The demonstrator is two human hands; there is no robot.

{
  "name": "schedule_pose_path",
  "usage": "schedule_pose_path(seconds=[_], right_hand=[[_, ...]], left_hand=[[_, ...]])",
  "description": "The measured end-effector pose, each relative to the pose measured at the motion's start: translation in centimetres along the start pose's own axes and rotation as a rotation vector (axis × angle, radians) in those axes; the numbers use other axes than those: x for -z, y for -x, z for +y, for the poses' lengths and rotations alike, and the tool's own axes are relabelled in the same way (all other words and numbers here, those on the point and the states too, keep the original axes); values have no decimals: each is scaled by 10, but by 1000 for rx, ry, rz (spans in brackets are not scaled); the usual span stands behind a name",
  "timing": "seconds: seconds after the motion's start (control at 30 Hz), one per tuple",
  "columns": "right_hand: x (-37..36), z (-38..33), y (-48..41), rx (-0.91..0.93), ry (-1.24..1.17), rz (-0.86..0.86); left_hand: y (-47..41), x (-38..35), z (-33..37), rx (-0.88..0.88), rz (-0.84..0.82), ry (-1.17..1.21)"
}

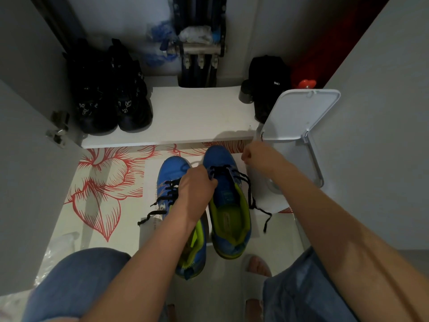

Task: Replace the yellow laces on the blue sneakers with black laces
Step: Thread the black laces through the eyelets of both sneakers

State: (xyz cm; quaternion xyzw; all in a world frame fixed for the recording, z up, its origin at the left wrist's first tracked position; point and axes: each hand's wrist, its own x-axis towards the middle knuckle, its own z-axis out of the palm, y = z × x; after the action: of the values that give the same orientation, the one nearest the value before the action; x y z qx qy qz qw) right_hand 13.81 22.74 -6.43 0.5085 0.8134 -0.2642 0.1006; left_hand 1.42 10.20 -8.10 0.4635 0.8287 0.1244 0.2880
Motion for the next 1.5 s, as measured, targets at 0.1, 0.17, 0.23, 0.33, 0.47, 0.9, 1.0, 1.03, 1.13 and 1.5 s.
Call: schedule_pose_path(seconds=[0.1,0.17,0.23,0.33,0.47,0.9,1.0,1.03,1.13,1.5], right_hand=[[-23,6,-6,-11,53,-107],[-30,6,-2,2,174,-163],[-29,6,-3,20,200,-192],[-11,-3,0,5,-138,-207],[24,-28,20,57,-686,-80],[34,-54,26,80,-1797,-159],[22,-37,16,-145,-1100,-70],[19,-32,16,-156,-694,-104],[11,-29,20,16,-64,-315],[22,-43,46,312,-344,-574]], left_hand=[[2,2,0,-22,-7,-14],[3,3,-1,-29,6,-16],[3,4,-1,-28,17,-18],[1,4,-1,-34,12,-29],[4,5,2,-20,18,-63],[26,56,25,-52,-579,971],[19,57,16,104,-366,1007],[17,57,15,139,-325,1055],[14,58,18,177,-305,1283],[8,58,21,158,-34,1337]])
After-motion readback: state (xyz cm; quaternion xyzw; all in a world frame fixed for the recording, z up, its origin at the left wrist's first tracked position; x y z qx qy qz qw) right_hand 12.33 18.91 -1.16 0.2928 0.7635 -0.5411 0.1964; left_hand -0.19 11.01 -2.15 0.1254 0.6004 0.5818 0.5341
